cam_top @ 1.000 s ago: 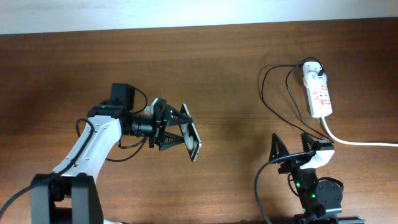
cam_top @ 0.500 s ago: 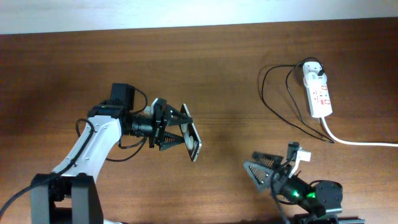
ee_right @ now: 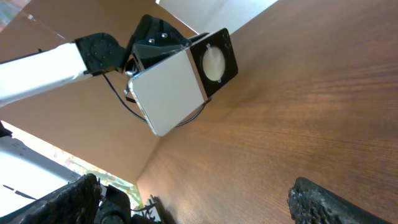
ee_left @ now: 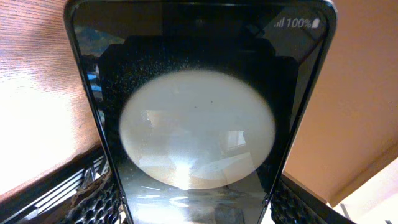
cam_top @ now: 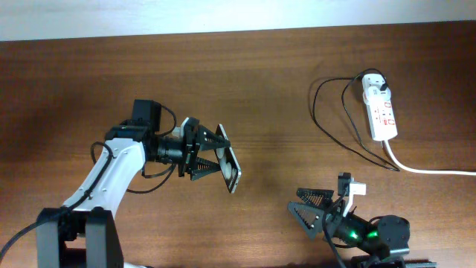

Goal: Plug charger to phone and switch on socket

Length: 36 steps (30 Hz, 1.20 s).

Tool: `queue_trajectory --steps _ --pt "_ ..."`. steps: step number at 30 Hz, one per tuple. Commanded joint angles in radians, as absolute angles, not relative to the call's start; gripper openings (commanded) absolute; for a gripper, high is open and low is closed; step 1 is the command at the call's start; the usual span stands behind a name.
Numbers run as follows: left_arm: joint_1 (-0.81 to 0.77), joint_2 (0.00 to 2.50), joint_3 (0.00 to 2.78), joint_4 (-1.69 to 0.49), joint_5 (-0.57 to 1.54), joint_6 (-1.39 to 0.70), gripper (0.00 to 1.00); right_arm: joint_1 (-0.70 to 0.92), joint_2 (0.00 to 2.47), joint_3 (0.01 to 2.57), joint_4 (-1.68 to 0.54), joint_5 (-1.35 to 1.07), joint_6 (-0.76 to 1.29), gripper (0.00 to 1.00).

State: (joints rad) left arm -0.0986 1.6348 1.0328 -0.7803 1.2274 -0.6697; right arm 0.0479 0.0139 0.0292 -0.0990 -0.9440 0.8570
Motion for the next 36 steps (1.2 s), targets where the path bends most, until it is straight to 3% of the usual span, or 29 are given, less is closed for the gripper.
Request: queue_trajectory --steps 1,8,11,15,21,27,36 --pt "-0.095 1.631 1.034 -0.778 1.279 -0.647 0.71 0.053 0.021 0.128 -0.121 -0.929 0.825 1.0" --pt "-0.095 1.631 1.034 -0.778 1.28 -0.647 0.72 0.053 0.274 0.348 -0.278 -0.847 0.613 1.0" --pt "-0.095 1.631 1.034 -0.778 1.279 -0.647 0.71 0.053 0.447 0.506 -0.401 -0.791 0.477 0.9" --pt "-0.095 1.631 1.034 -0.778 1.279 -0.647 0.71 0.08 0.598 0.701 -0.579 -0.675 0.353 0.87" --pt "-0.095 1.631 1.034 -0.778 1.279 -0.647 0.71 0.339 0.748 0.825 -0.597 -0.445 0.334 0.87" --pt "-0.095 1.631 1.034 -0.778 1.28 -0.647 0.72 0.693 0.89 0.852 -0.487 -0.102 0.484 0.85" --pt "-0.095 1.631 1.034 -0.778 1.28 -0.647 0.72 0.944 1.083 0.852 -0.331 0.166 0.596 0.85"
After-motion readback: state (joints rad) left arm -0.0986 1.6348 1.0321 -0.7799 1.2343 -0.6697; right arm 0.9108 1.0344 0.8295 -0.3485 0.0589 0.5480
